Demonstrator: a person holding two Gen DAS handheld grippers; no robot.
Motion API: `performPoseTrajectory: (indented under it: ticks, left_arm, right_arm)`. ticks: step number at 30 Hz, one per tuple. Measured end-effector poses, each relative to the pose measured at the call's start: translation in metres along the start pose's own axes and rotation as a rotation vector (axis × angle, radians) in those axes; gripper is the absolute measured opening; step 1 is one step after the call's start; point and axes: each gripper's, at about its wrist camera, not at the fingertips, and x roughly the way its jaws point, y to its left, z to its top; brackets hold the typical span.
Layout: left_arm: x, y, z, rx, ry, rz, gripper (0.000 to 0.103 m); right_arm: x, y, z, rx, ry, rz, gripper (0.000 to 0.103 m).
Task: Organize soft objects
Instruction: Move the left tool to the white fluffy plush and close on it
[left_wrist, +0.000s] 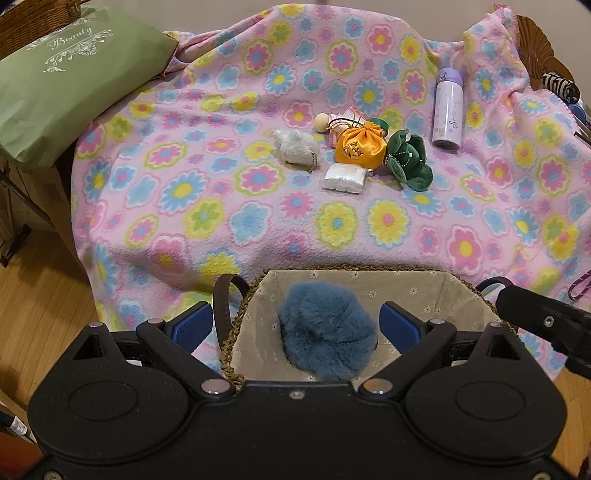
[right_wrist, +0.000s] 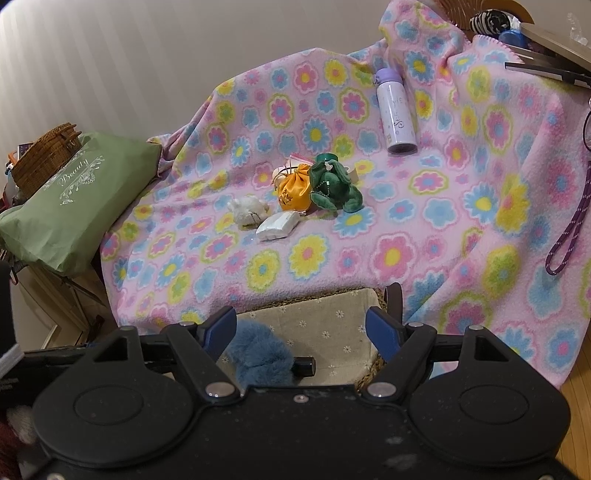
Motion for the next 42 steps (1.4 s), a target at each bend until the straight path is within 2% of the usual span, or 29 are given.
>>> performPoseTrajectory:
  ticks: [5, 9, 19, 32, 42]
  left_arm:
    - [0.002, 0.007, 0.008, -0.013, -0.016, 0.016, 0.094]
    - [0.008, 0.007, 0.018, 0.021, -0.023, 0.036, 0.094]
    - [0.035, 0.008, 0.055, 0.058, 0.005, 0.034, 0.094]
    - [0.094, 0.004, 0.096, 0.117, 0.063, 0.058, 0.094]
    - [0.133, 0.005, 0.133, 0.115, 0.067, 0.045, 0.094]
  right_arm:
    - [0.008, -0.001, 0.005, -0.024, -0.001, -0.034, 0.078]
    - [0.016, -0.002, 0.012, -0.062, -0.002, -0.072, 0.078]
    - [0.044, -0.016, 0.051, -0.053, 0.001, -0.094, 0.081]
    - [0.103, -0.023, 0.112, -0.084, 0.024, -0.116, 0.081]
    - [0.159, -0.02, 0.141, -0.134, 0.058, -0.12, 0.082]
